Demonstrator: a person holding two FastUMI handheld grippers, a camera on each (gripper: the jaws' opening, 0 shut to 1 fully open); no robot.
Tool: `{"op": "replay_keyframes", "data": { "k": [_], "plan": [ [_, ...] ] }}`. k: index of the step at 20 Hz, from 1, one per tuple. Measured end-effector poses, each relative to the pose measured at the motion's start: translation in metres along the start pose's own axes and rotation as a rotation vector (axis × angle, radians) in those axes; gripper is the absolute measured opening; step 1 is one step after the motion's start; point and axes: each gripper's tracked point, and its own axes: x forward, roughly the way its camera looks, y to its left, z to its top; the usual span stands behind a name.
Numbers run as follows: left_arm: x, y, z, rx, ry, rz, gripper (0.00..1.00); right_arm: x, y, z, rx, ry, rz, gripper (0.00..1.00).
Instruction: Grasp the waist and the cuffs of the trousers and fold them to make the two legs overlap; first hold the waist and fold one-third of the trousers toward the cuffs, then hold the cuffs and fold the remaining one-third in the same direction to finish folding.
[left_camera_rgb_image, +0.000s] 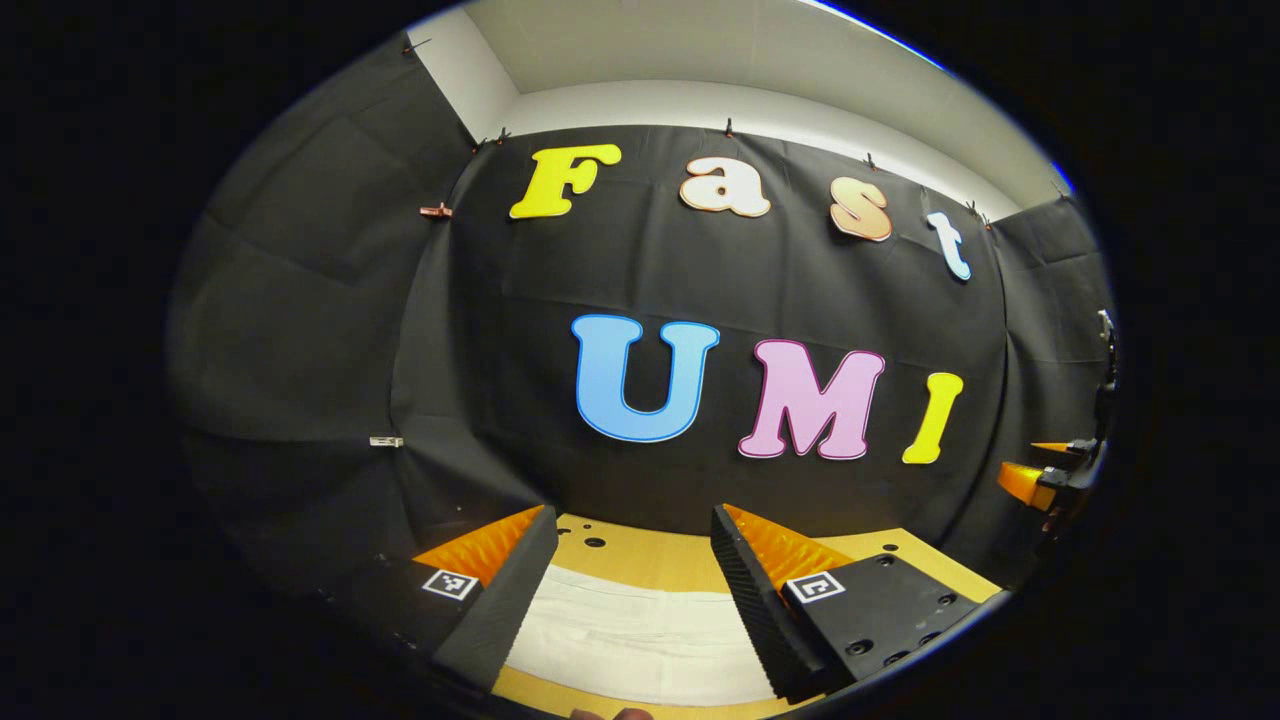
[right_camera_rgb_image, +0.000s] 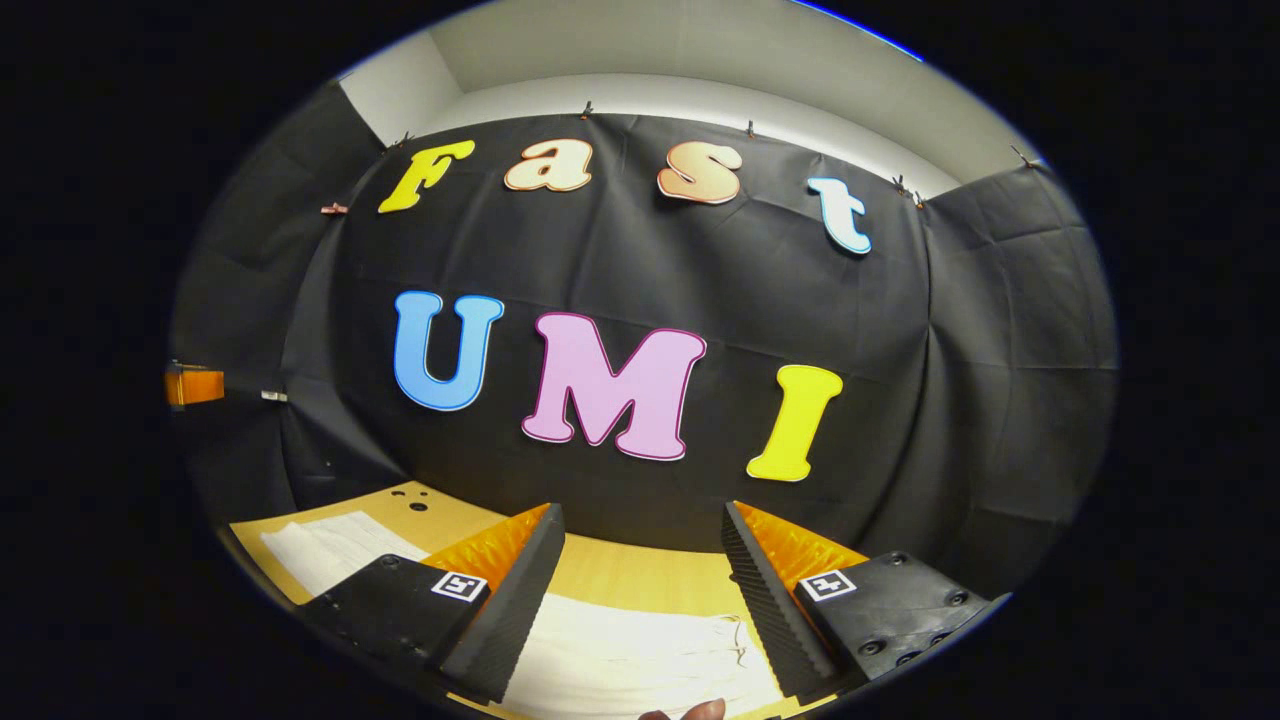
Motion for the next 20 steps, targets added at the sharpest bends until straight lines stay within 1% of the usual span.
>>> {"op": "replay_keyframes", "data": {
  "k": [2,4,5,6,7,9,11,12,13,15,16,17,20],
  "plan": [
    [0.004,0.004,-0.009,0.008,0.004,-0.016,0.96,-0.005,-0.014,-0.006,-0.055,0.018,-0.022,0.97],
    [0.009,0.007,-0.023,0.033,0.015,-0.051,0.96,-0.011,-0.031,-0.018,-0.149,0.041,-0.041,0.97],
    [0.012,0.008,-0.034,0.047,0.025,-0.075,0.96,-0.015,-0.041,-0.026,-0.200,0.057,-0.045,0.94],
    [0.015,0.006,-0.043,0.060,0.037,-0.103,0.96,-0.019,-0.048,-0.036,-0.251,0.077,-0.048,0.94],
    [0.019,0.004,-0.056,0.076,0.056,-0.137,0.96,-0.022,-0.054,-0.049,-0.302,0.099,-0.041,0.97],
    [0.026,0.004,-0.087,0.145,0.111,-0.200,0.96,-0.028,-0.066,-0.080,-0.418,0.155,-0.020,0.97],
    [0.032,0.020,-0.126,0.286,0.195,-0.237,0.95,-0.030,-0.075,-0.115,-0.530,0.220,0.024,0.97],
    [0.035,0.030,-0.148,0.374,0.250,-0.254,0.95,-0.031,-0.078,-0.134,-0.581,0.256,0.052,0.97],
    [0.037,0.042,-0.174,0.478,0.312,-0.277,0.97,-0.035,-0.081,-0.155,-0.625,0.295,0.087,0.97],
    [0.035,0.069,-0.218,0.659,0.419,-0.339,0.98,-0.042,-0.085,-0.196,-0.703,0.356,0.156,0.97],
    [0.034,0.080,-0.238,0.728,0.473,-0.376,0.98,-0.046,-0.086,-0.215,-0.733,0.384,0.190,0.98],
    [0.031,0.090,-0.260,0.779,0.533,-0.413,0.97,-0.050,-0.086,-0.231,-0.757,0.410,0.219,0.97],
    [0.028,0.122,-0.309,0.904,0.680,-0.474,0.98,-0.056,-0.085,-0.275,-0.819,0.479,0.292,0.97]
  ]
}}
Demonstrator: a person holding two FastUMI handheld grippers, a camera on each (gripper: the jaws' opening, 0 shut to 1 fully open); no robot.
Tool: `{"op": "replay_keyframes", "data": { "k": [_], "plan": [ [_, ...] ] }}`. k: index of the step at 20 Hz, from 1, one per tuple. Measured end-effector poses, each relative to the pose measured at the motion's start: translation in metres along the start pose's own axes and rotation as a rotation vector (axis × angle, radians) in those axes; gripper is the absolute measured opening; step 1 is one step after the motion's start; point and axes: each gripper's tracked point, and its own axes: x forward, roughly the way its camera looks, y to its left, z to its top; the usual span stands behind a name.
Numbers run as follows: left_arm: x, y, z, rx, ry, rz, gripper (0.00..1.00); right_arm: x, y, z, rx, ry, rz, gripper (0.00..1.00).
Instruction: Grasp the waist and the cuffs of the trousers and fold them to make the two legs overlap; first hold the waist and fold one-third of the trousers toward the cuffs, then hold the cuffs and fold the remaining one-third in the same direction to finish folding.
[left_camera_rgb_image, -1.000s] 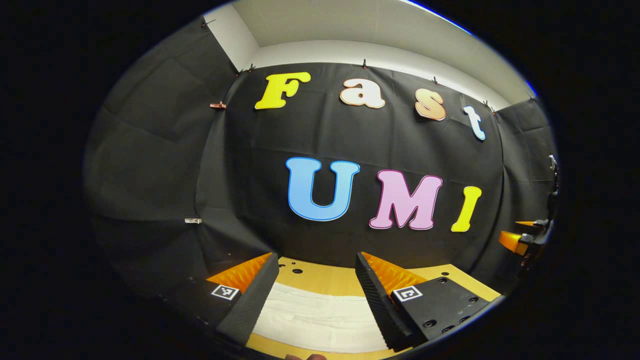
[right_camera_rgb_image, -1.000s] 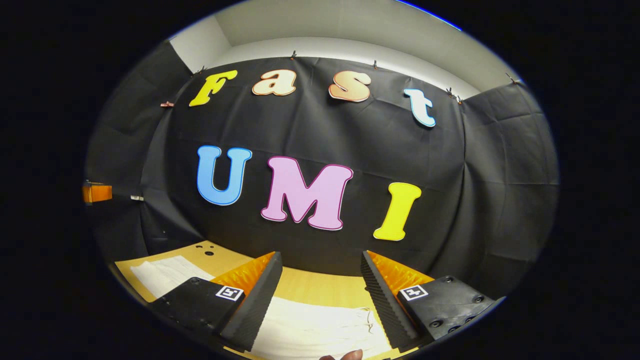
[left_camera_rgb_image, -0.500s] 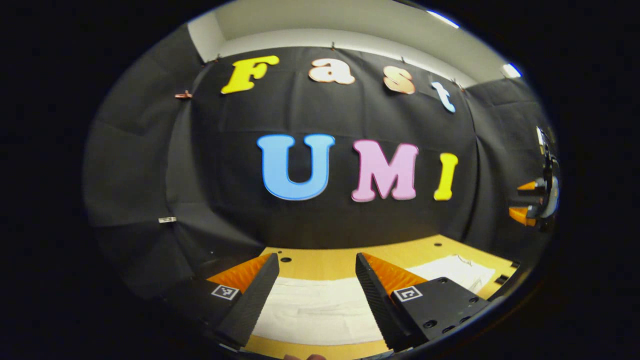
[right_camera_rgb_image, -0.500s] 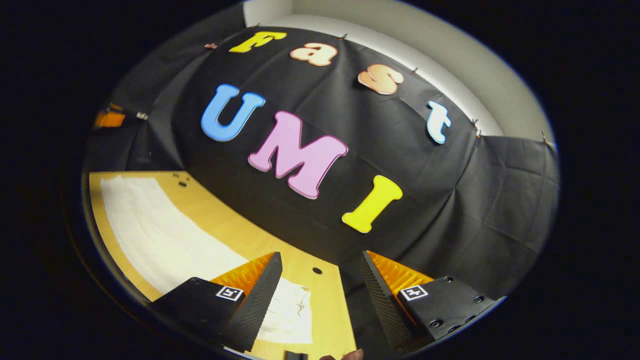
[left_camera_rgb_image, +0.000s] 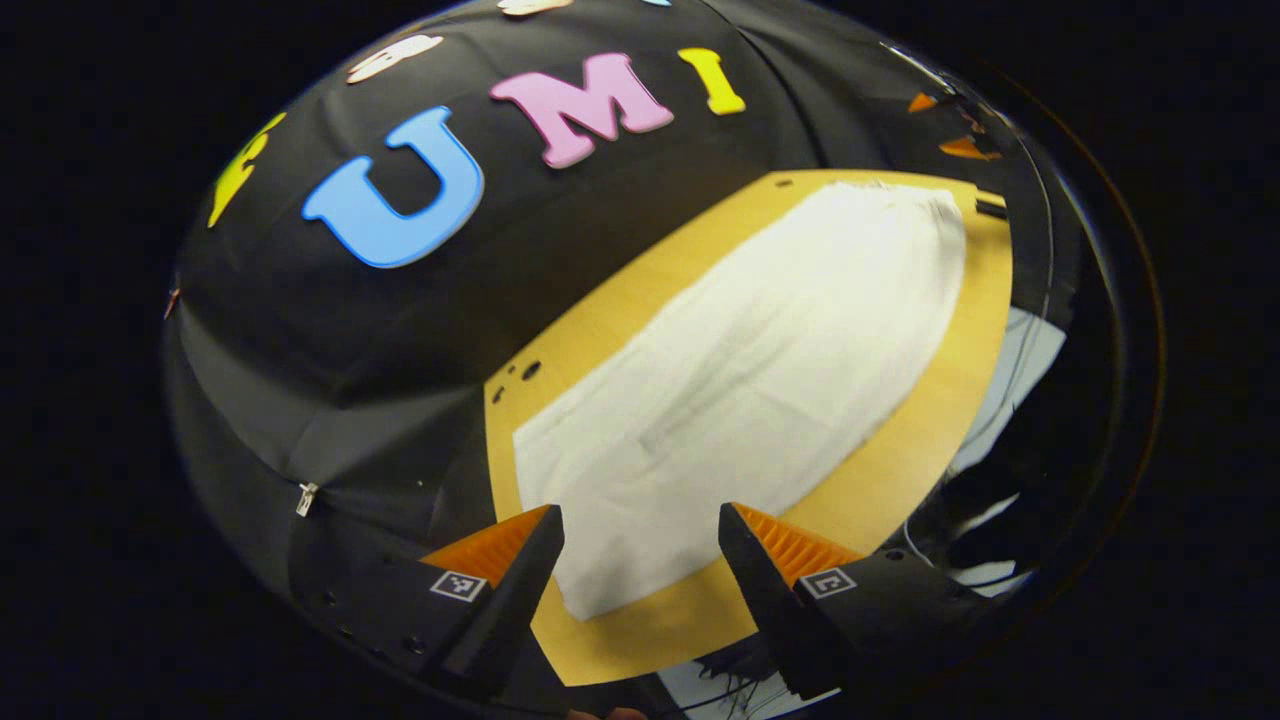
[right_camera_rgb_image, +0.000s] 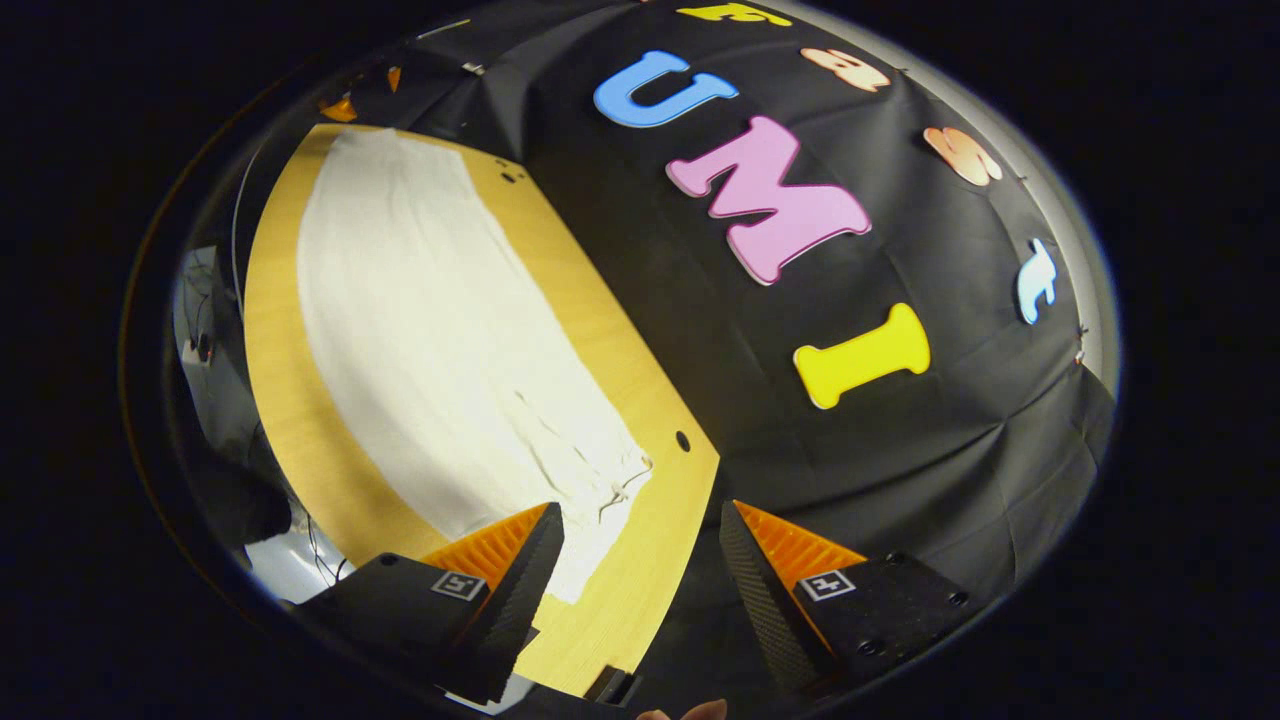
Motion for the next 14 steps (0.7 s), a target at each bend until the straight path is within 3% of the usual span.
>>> {"op": "replay_keyframes", "data": {
  "k": [7,10,14],
  "plan": [
    [0.040,0.002,-0.076,0.246,0.259,-0.063,0.98,0.024,0.075,-0.035,-0.075,0.065,0.188,0.97],
    [0.064,0.012,-0.078,0.346,0.272,-0.070,0.97,0.027,0.088,-0.050,-0.102,0.125,0.210,0.97],
    [0.091,0.036,-0.069,0.399,0.261,-0.077,0.94,0.029,0.097,-0.053,-0.095,0.173,0.208,0.97]
  ]
}}
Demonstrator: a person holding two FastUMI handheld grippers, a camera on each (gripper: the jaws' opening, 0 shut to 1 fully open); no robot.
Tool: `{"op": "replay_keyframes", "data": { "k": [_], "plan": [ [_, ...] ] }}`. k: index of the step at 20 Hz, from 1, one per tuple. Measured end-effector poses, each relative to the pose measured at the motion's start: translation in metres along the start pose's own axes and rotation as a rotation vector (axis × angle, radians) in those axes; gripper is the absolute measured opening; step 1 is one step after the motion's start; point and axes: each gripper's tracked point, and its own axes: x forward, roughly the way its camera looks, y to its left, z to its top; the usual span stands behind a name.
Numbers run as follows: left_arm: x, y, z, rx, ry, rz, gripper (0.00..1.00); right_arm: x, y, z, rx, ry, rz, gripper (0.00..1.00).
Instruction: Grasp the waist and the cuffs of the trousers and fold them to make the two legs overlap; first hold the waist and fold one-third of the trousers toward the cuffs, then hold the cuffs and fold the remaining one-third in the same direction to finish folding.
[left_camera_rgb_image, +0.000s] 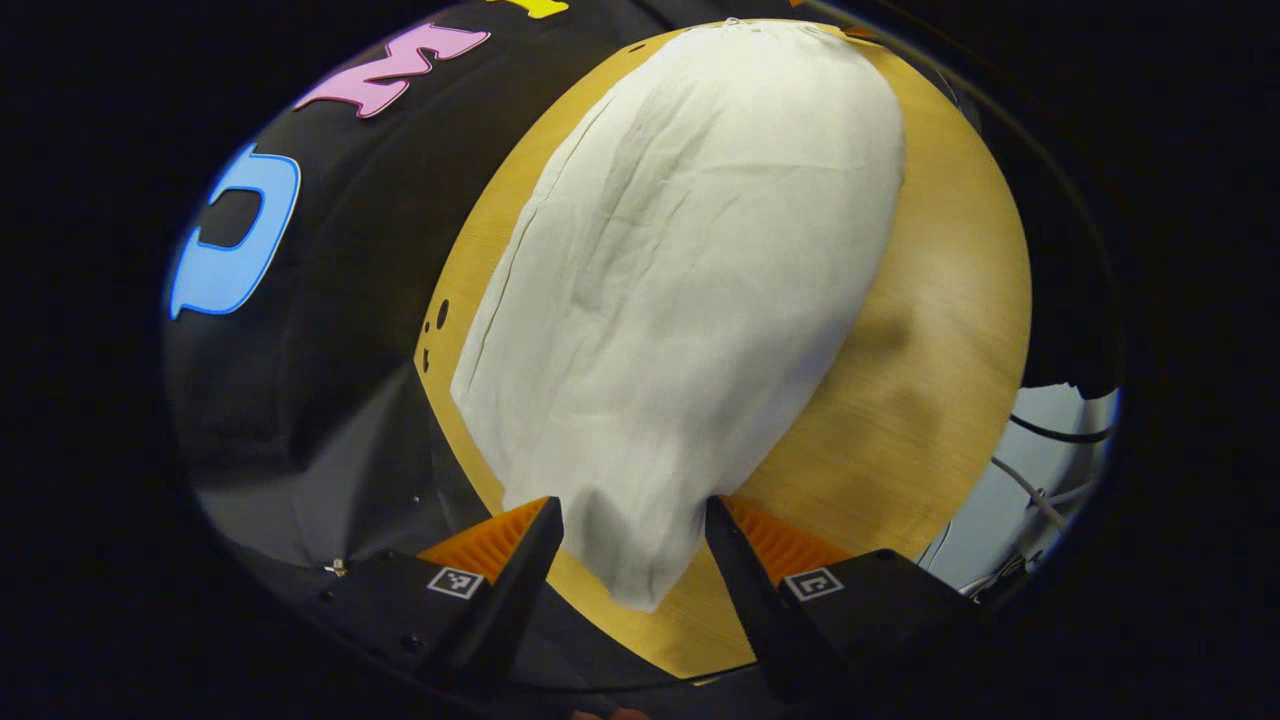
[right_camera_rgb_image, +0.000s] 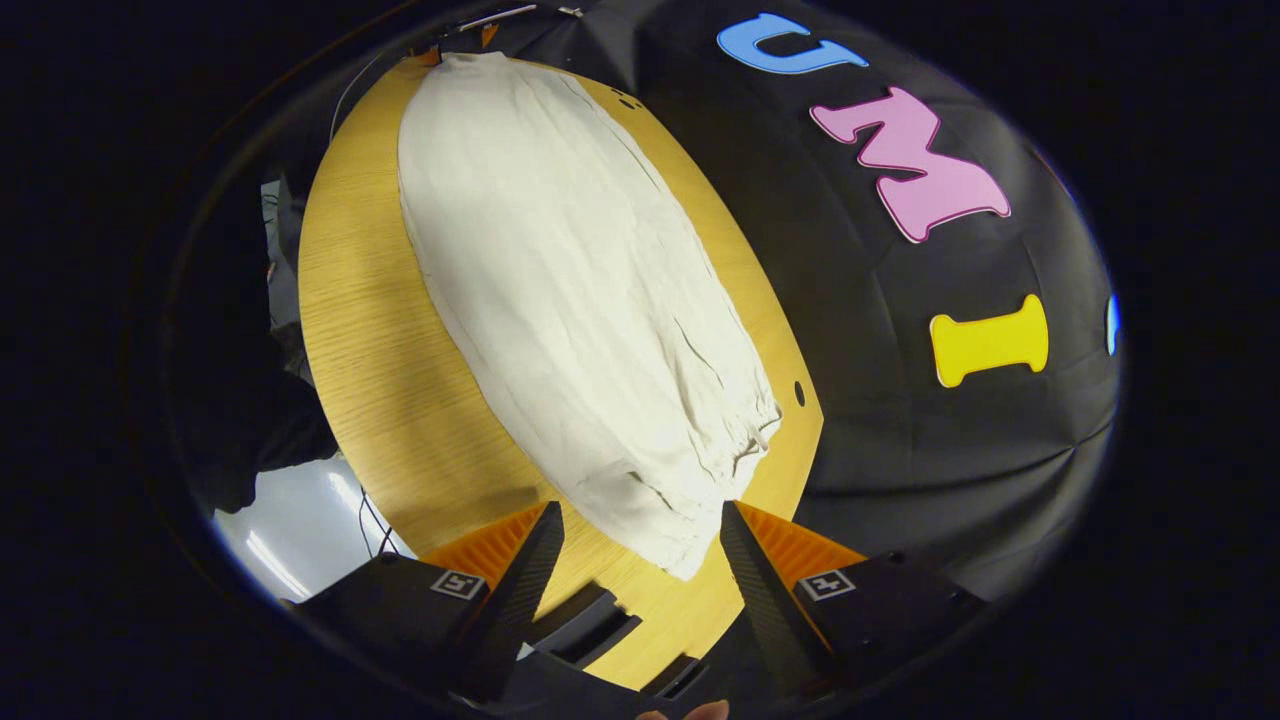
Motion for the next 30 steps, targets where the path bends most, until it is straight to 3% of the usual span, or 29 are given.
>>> {"op": "replay_keyframes", "data": {
  "k": [2,4,5,6,7,9,12,16,21,23,24,25,27,28,29,30],
  "plan": [
    [0.007,0.006,0.003,0.036,-0.002,-0.015,0.94,0.003,0.004,0.003,-0.008,0.010,0.003,0.97],
    [0.017,0.001,0.006,0.071,0.016,-0.043,0.83,0.007,0.006,0.004,-0.021,0.016,0.008,0.97],
    [0.021,-0.001,0.007,0.094,0.030,-0.058,0.56,0.009,0.006,0.002,-0.027,0.019,0.012,0.97],
    [0.026,-0.001,0.007,0.114,0.044,-0.069,0.56,0.010,0.004,0.002,-0.032,0.023,0.014,0.99],
    [0.028,-0.001,0.008,0.134,0.055,-0.072,0.20,0.010,0.003,0.001,-0.036,0.024,0.016,0.97],
    [0.024,0.001,0.007,0.119,0.054,-0.082,0.09,0.011,0.001,0.000,-0.049,0.024,0.020,0.97],
    [0.026,-0.002,0.009,0.056,0.065,-0.106,0.06,0.014,0.005,-0.004,-0.078,0.023,0.049,0.97],
    [0.025,-0.001,0.008,0.093,0.069,-0.111,0.06,0.020,0.014,-0.009,-0.140,0.023,0.085,0.97],
    [0.024,-0.002,0.009,0.084,0.085,-0.121,0.06,0.044,-0.004,-0.007,-0.217,0.028,0.086,0.95],
    [0.025,-0.001,0.009,0.090,0.086,-0.112,0.06,0.056,-0.001,-0.005,-0.254,0.030,0.131,0.94],
    [0.024,-0.001,0.009,0.091,0.083,-0.106,0.06,0.062,0.000,-0.004,-0.277,0.039,0.154,0.90],
    [0.024,-0.001,0.010,0.090,0.076,-0.099,0.06,0.067,-0.001,0.000,-0.302,0.040,0.162,0.74],
    [0.025,-0.001,0.009,0.076,0.072,-0.089,0.06,0.078,0.007,0.001,-0.323,0.055,0.212,0.61],
    [0.025,-0.001,0.009,0.064,0.073,-0.086,0.06,0.080,0.010,-0.002,-0.311,0.077,0.235,0.45],
    [0.025,0.000,0.009,0.047,0.075,-0.084,0.06,0.085,0.008,-0.003,-0.295,0.081,0.229,0.15],
    [0.024,-0.001,0.010,0.027,0.080,-0.083,0.06,0.083,0.009,0.000,-0.268,0.079,0.238,0.12]
  ]
}}
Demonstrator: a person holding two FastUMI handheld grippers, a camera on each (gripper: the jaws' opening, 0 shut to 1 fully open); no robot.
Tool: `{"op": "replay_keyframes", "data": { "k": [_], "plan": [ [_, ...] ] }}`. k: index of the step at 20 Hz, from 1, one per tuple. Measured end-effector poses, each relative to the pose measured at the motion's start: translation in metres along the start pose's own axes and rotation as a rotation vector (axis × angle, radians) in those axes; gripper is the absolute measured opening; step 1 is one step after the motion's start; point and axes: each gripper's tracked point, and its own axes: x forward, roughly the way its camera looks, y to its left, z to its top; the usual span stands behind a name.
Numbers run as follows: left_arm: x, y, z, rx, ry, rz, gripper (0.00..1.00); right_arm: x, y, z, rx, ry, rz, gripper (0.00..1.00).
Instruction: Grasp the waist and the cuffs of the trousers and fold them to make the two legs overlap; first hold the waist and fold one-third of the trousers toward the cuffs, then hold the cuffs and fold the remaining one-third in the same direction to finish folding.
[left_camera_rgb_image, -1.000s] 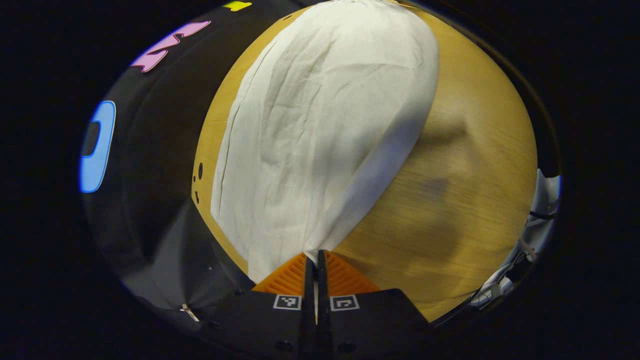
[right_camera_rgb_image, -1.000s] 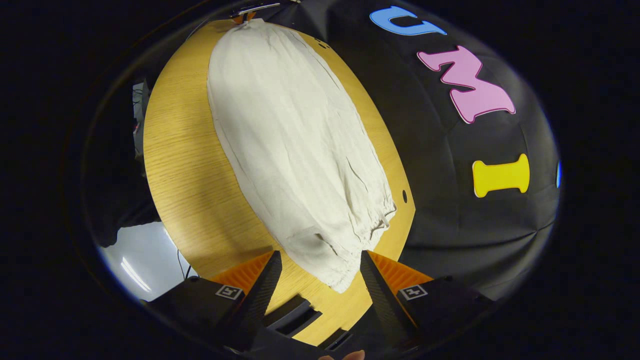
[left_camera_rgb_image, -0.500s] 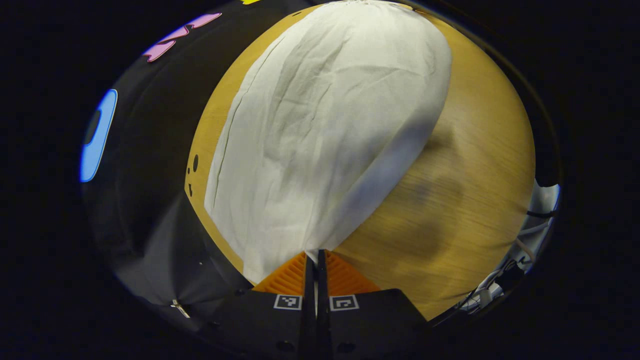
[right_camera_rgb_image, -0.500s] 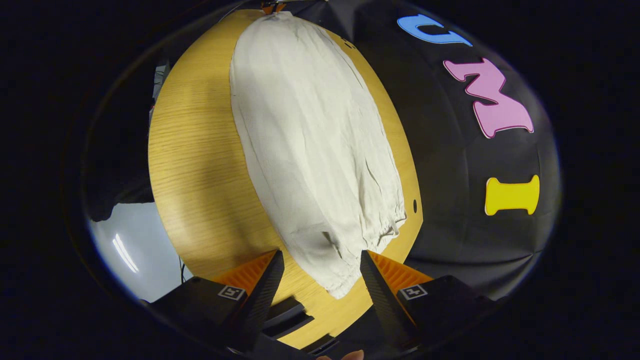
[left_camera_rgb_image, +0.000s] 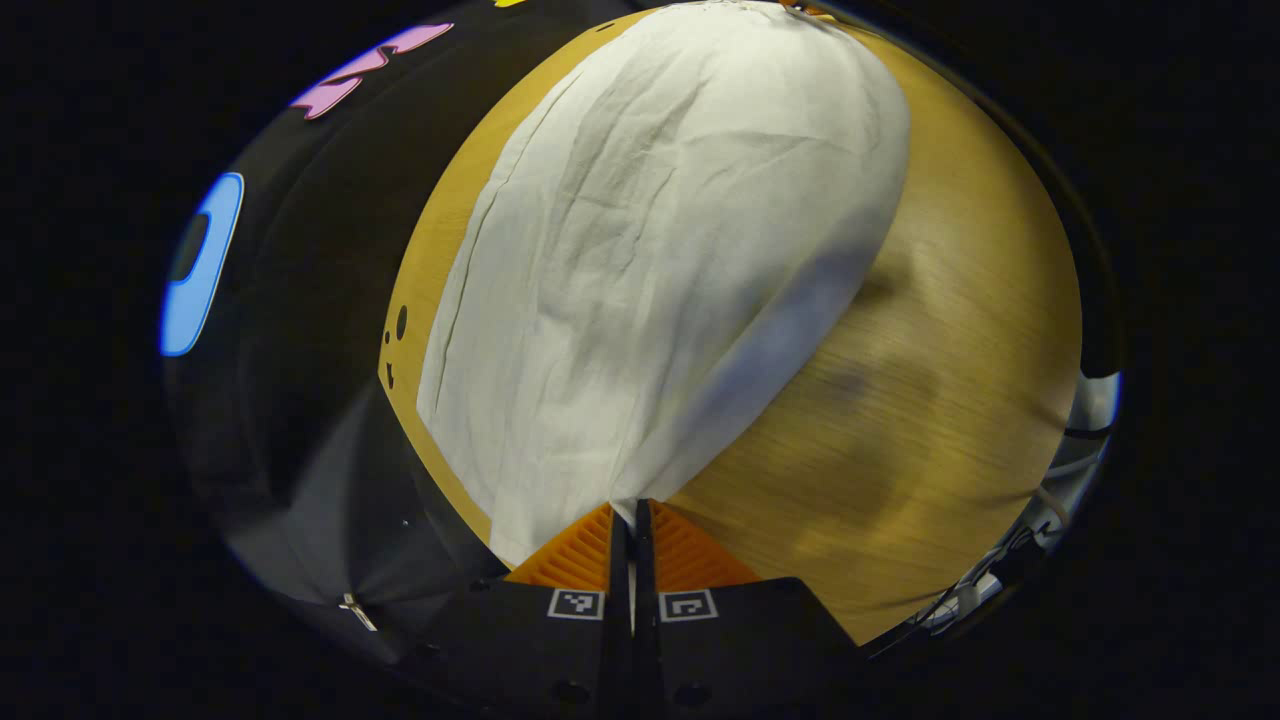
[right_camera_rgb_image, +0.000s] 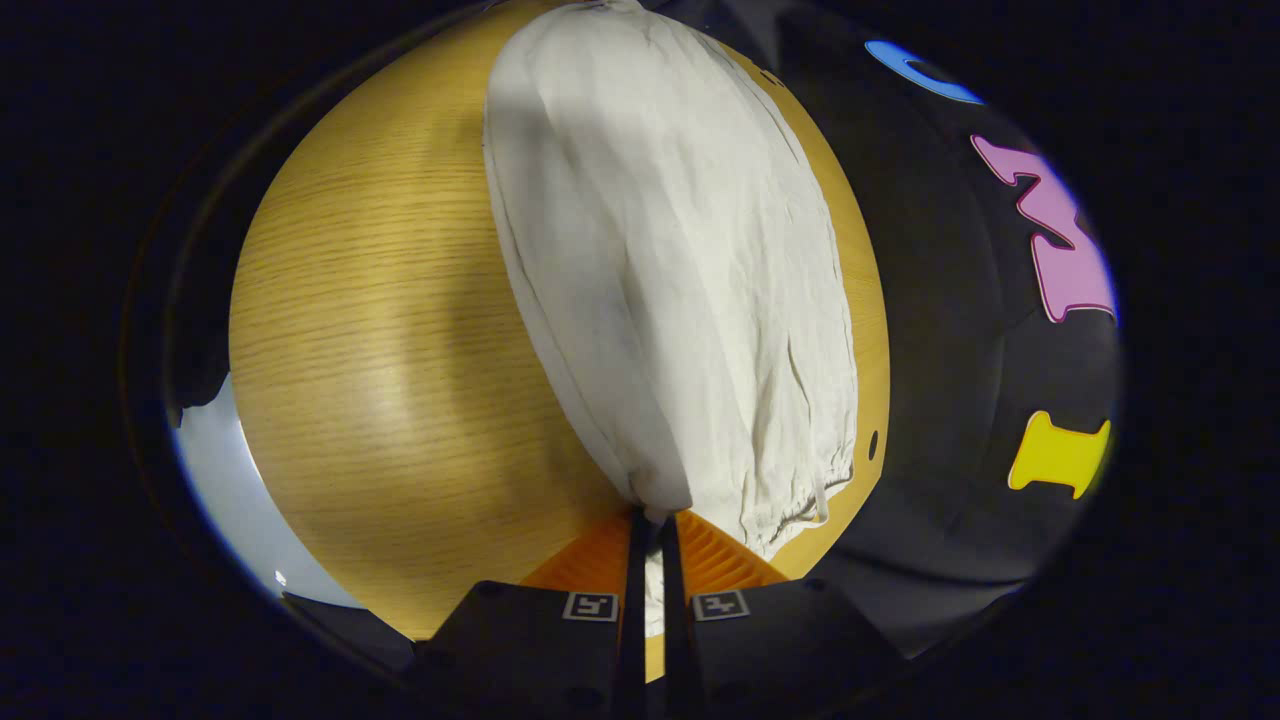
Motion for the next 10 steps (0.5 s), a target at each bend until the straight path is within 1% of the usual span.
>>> {"op": "replay_keyframes", "data": {
  "k": [1,2,3,7,10],
  "plan": [
    [0.000,0.000,0.002,-0.021,0.001,0.002,0.06,-0.001,-0.001,0.000,0.024,-0.002,0.004,0.09],
    [0.000,0.000,0.001,-0.052,0.006,0.008,0.06,-0.002,-0.001,0.000,0.041,-0.002,0.011,0.09],
    [-0.003,0.001,0.003,-0.086,0.004,0.023,0.06,-0.004,-0.003,0.000,0.062,0.001,0.012,0.06],
    [-0.008,0.009,0.016,-0.273,-0.031,0.115,0.06,-0.025,-0.038,0.016,0.173,-0.046,-0.092,0.05],
    [-0.013,0.015,0.027,-0.358,-0.026,0.148,0.06,-0.039,-0.073,0.027,0.268,-0.071,-0.164,0.05]
  ]
}}
